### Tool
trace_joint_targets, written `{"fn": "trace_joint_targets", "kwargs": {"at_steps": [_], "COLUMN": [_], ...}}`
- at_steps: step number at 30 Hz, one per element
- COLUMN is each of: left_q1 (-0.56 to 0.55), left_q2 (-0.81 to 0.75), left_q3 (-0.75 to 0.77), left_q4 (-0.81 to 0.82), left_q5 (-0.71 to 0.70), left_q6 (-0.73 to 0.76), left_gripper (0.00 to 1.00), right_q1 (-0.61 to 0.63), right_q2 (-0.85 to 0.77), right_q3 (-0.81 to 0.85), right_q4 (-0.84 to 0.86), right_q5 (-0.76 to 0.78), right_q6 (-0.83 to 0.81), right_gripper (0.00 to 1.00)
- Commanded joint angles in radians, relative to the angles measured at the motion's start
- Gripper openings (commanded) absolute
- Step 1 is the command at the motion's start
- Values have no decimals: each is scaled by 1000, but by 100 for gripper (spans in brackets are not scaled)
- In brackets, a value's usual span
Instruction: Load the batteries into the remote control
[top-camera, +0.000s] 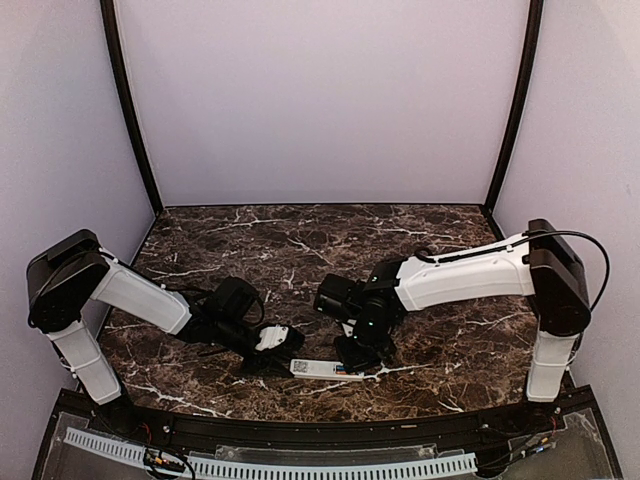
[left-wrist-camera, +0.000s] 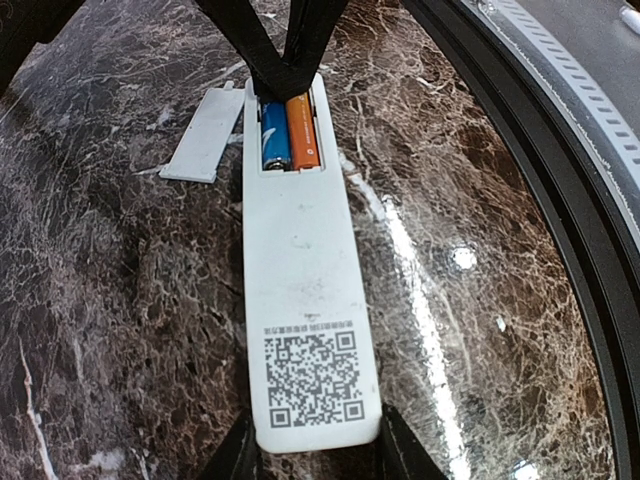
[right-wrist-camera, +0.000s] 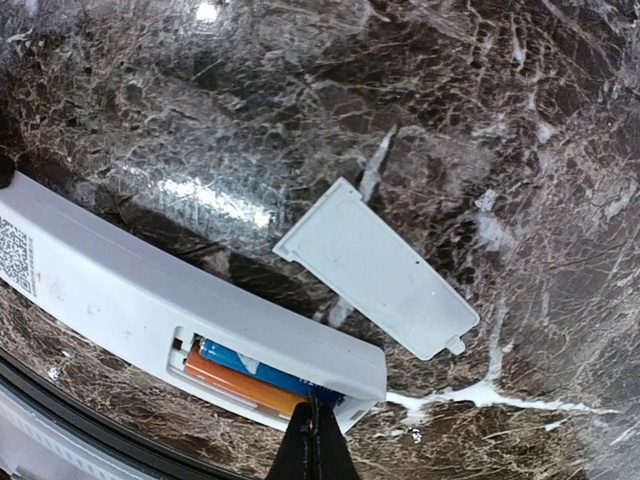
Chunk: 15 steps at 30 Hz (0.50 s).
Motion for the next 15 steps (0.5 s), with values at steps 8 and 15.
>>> {"fn": "trace_joint_targets", "kwargs": {"at_steps": [8,15], "left_q1": [-1,-1], "left_q2": [16,17], "left_q3": [-1,0], "left_q4": [-77,-78], "left_q5": [-31,-30], "left_q6": [10,12], "left_gripper": [0,0], "right_q1": [9,2], "right_q2": [-6,-18], "right_q3": [82,101], "right_q4": [-23,-32], "right_q5": [69,55], "right_q6": [-59,-76], "right_gripper": [6,5]}}
